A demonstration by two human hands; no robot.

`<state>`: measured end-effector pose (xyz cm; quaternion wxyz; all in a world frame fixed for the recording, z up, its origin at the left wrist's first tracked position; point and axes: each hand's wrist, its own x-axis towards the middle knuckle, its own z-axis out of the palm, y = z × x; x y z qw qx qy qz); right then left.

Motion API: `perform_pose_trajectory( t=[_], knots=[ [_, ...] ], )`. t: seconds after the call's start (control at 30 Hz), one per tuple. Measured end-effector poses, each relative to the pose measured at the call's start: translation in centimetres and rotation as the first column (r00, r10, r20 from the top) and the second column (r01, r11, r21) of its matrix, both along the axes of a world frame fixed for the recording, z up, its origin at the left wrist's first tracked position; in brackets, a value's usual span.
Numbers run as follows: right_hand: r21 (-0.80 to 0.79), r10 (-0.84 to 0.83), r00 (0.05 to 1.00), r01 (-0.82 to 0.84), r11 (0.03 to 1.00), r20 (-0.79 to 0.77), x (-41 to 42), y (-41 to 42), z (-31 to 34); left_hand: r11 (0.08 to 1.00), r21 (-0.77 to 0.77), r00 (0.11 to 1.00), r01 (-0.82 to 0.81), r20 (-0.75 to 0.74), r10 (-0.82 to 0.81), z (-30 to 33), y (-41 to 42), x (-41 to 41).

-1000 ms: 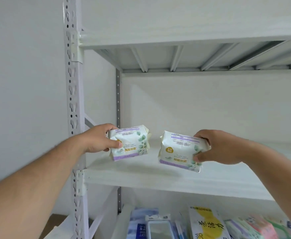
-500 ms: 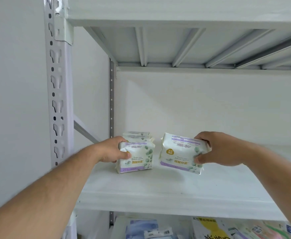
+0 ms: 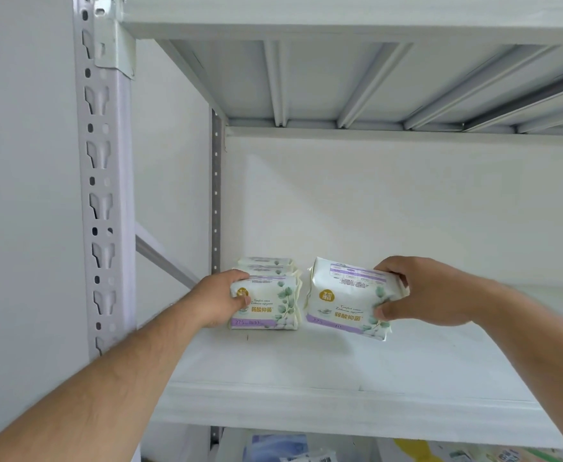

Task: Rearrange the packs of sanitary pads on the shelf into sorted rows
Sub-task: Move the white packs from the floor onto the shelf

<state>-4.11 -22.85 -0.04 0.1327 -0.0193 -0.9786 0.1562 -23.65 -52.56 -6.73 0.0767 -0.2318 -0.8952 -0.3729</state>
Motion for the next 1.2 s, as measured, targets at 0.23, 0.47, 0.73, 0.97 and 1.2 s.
perform_pose_trajectory(
  t=[0.23, 0.47, 0.73, 0.97, 1.2],
  knots=[
    [-0.031, 0.041, 0.999, -0.041, 0.999, 0.003, -0.7, -1.5, -0.1, 1.0, -0.003, 1.0, -0.013, 0.008, 0.013, -0.3, -0.7, 0.3],
    [-0.188, 0.175, 0.984, -0.166, 0.968, 0.034, -3.5, -6.1, -1.4, 0.84, 0.537, 0.995, -0.074, -0.019, 0.1, 0.0, -1.9, 6.0],
    [-0.359, 0.128, 0.989, -0.147, 0.922, -0.077, -6.0, -9.4, -5.9, 0.878, 0.454, 0.965, 0.149, 0.125, -0.229, -2.2, -2.5, 8.4],
    [-0.524, 0.11, 0.989, -0.145, 0.839, -0.098, -6.3, -10.3, -9.0, 0.894, 0.438, 0.978, 0.09, 0.129, -0.162, -3.2, -2.7, 7.5],
    [-0.554, 0.079, 0.995, -0.095, 0.827, -0.053, -6.6, -10.4, -9.2, 0.9, 0.425, 0.972, 0.101, 0.152, -0.181, -3.5, -2.8, 7.5]
  ],
)
